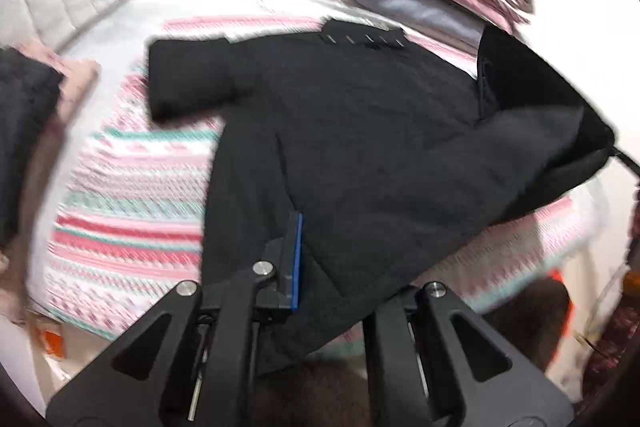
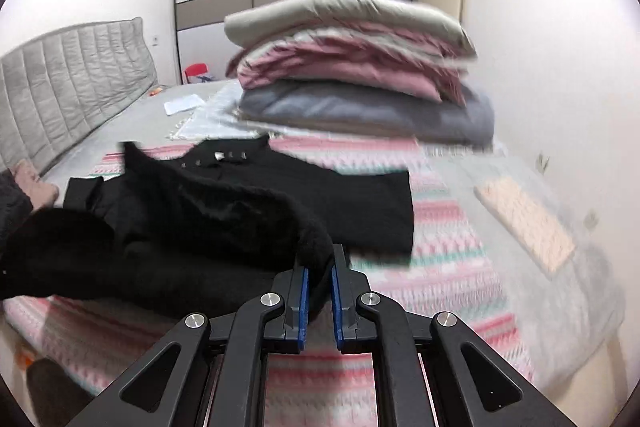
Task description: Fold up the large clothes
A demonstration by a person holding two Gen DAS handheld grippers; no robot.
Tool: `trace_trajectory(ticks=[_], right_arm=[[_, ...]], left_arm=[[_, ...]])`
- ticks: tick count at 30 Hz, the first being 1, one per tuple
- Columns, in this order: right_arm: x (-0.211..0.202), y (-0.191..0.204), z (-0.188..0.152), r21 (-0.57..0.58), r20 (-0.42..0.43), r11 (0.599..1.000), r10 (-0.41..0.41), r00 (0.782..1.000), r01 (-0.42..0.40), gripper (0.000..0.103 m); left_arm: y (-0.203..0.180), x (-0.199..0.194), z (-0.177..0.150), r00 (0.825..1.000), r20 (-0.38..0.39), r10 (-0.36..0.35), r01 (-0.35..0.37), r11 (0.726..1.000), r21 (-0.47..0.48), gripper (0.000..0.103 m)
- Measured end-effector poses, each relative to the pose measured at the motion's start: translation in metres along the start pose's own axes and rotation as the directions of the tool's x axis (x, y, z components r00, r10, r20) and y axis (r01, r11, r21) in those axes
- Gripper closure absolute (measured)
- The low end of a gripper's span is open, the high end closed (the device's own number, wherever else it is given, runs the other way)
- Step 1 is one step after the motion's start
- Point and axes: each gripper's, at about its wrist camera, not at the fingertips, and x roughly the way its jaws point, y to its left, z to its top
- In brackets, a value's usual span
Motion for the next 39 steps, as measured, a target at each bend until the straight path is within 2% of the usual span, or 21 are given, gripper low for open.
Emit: trace_trajectory(ticks=[4,7,9,10,12,13,15,17,20,22,26,28,29,30,31,32,34,35,37,38,39], right_arm=[[0.001,-0.033,-0.05,0.039,-0.108,0.999,-0.028,0.994,0.033,0.094],[0.008,-0.055,-0.086,0.022,-0.205,0.991,-0.128,0.97,0.135,0.094],[0.007,-0.074,-0.104,0.031,-0.252,0.981,-0.177,0.951,0.19,0.094],[0.005,-0.084,-0.11,0.06,-0.272,0.981,-0.162,0.948,0.185,0.093],[0.0,-0.101,-0.12,0.126,-0.304,0.98,-0.107,0.947,0.151,0.09],[-0.003,-0.11,-0.125,0.142,-0.31,0.979,-0.093,0.946,0.143,0.083],[-0.002,-0.112,-0.125,0.18,-0.321,0.977,-0.048,0.946,0.11,0.063],[0.004,-0.109,-0.128,0.224,-0.306,0.974,0.029,0.952,0.043,0.04],[0.032,-0.097,-0.128,0.291,-0.316,0.954,0.159,0.935,-0.064,0.038],[0.053,-0.089,-0.135,0.325,-0.342,0.94,0.221,0.914,-0.105,0.038],[0.11,-0.073,-0.159,0.386,-0.456,0.913,0.312,0.833,-0.131,0.038],[0.13,-0.069,-0.173,0.4,-0.516,0.912,0.306,0.8,-0.091,0.038],[0.134,-0.067,-0.176,0.399,-0.523,0.912,0.306,0.796,-0.089,0.039],[0.132,-0.064,-0.176,0.382,-0.507,0.92,0.292,0.811,-0.093,0.041],[0.129,-0.06,-0.175,0.365,-0.494,0.925,0.293,0.819,-0.111,0.054],[0.126,-0.057,-0.173,0.358,-0.488,0.923,0.315,0.814,-0.143,0.078],[0.12,-0.055,-0.172,0.337,-0.488,0.928,0.318,0.813,-0.16,0.089],[0.117,-0.053,-0.171,0.305,-0.503,0.942,0.286,0.816,-0.142,0.09],[0.114,-0.047,-0.172,0.202,-0.557,0.979,0.142,0.818,-0.033,0.09],[0.107,-0.037,-0.169,0.075,-0.562,0.995,-0.011,0.827,0.065,0.09],[0.099,-0.028,-0.169,-0.01,-0.546,0.992,-0.112,0.83,0.127,0.09]], left_arm=[[-0.01,0.014,-0.028,0.995,-0.082,0.057,-0.049,0.995,0.092,0.092],[-0.008,0.028,-0.043,0.985,-0.158,0.069,-0.051,0.992,0.116,0.088],[-0.01,0.03,-0.049,0.98,-0.184,0.071,-0.046,0.989,0.141,0.079],[-0.012,0.027,-0.051,0.98,-0.187,0.069,-0.041,0.988,0.151,0.076],[-0.009,0.013,-0.057,0.984,-0.174,0.019,0.007,0.989,0.146,0.06],[-0.008,0.005,-0.056,0.988,-0.155,-0.02,0.041,0.99,0.136,0.053],[-0.002,-0.008,-0.055,0.994,-0.089,-0.064,0.075,0.989,0.124,0.025],[0.005,-0.011,-0.052,0.997,-0.043,-0.057,0.062,0.992,0.11,0.022],[0.031,0.011,-0.046,0.997,-0.073,-0.017,0.02,0.999,0.037,0.022],[0.055,0.037,-0.045,0.991,-0.131,-0.01,0.005,0.999,-0.042,0.022],[0.084,0.083,-0.057,0.967,-0.253,-0.033,-0.006,0.989,-0.149,0.022],[0.092,0.104,-0.064,0.944,-0.33,-0.032,-0.026,0.985,-0.17,0.031],[0.095,0.112,-0.068,0.93,-0.363,-0.052,-0.019,0.982,-0.19,0.041],[0.097,0.116,-0.07,0.926,-0.369,-0.075,-0.002,0.979,-0.205,0.051],[0.096,0.114,-0.07,0.929,-0.361,-0.084,0.009,0.979,-0.205,0.063],[0.095,0.112,-0.071,0.927,-0.365,-0.085,0.013,0.981,-0.196,0.093],[0.091,0.103,-0.072,0.928,-0.367,-0.061,-0.007,0.984,-0.18,0.095],[0.089,0.1,-0.074,0.927,-0.375,-0.019,-0.038,0.989,-0.146,0.095],[0.078,0.094,-0.079,0.915,-0.385,0.122,-0.151,0.988,-0.044,0.094],[0.071,0.089,-0.082,0.907,-0.37,0.202,-0.214,0.977,0.009,0.094],[0.065,0.082,-0.082,0.905,-0.338,0.259,-0.258,0.965,0.049,0.093]])
